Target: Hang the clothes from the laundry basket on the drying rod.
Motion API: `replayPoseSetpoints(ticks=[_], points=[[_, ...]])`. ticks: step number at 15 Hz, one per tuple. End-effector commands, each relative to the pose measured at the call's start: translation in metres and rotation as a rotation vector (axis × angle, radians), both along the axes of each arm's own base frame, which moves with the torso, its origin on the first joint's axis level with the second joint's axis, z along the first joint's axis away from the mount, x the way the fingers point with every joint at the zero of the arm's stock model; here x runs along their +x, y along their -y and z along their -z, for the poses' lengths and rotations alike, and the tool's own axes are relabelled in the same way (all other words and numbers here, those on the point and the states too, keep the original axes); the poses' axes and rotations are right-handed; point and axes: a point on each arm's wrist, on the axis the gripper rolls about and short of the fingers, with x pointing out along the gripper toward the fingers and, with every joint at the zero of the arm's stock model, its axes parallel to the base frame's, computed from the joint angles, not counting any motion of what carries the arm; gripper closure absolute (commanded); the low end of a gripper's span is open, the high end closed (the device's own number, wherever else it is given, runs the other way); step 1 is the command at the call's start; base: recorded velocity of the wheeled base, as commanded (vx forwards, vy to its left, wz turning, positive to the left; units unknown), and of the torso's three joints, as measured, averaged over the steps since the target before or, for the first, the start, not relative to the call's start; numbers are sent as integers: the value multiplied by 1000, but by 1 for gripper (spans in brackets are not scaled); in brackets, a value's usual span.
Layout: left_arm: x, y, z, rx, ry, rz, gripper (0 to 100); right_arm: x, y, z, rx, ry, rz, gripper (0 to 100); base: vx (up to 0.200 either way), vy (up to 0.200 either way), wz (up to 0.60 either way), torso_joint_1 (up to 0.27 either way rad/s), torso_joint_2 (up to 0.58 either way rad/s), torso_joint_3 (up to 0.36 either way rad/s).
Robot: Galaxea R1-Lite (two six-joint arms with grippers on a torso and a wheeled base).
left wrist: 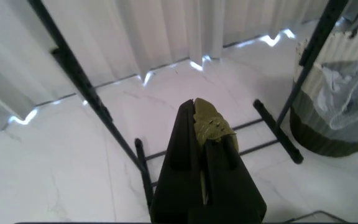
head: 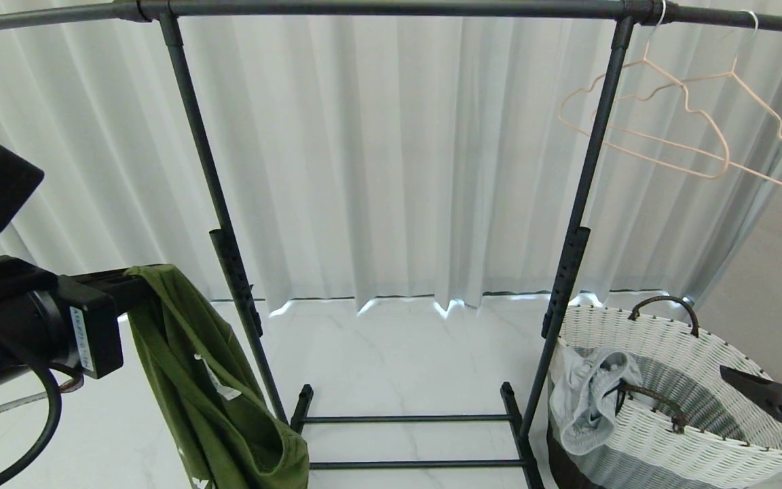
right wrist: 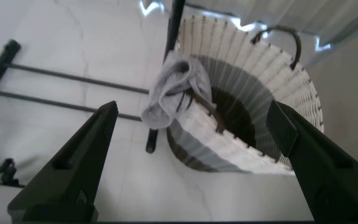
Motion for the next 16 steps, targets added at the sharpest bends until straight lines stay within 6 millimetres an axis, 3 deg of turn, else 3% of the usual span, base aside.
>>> replayPoseSetpoints(ticks=[1,11,16], points=[[2,1,1,4,-7,0,100,0,0,0,1,3,-1,0,0,0,0,95,-466,-305],[3,1,8,17,41,6,100,2,0,-5,-11,23,-1,0,0,0,0,158,-470,-308],[1,-3,26,49,115,-4,100,6,0,-4,-42,18,-19,0,0,0,0,204,-500,-295]])
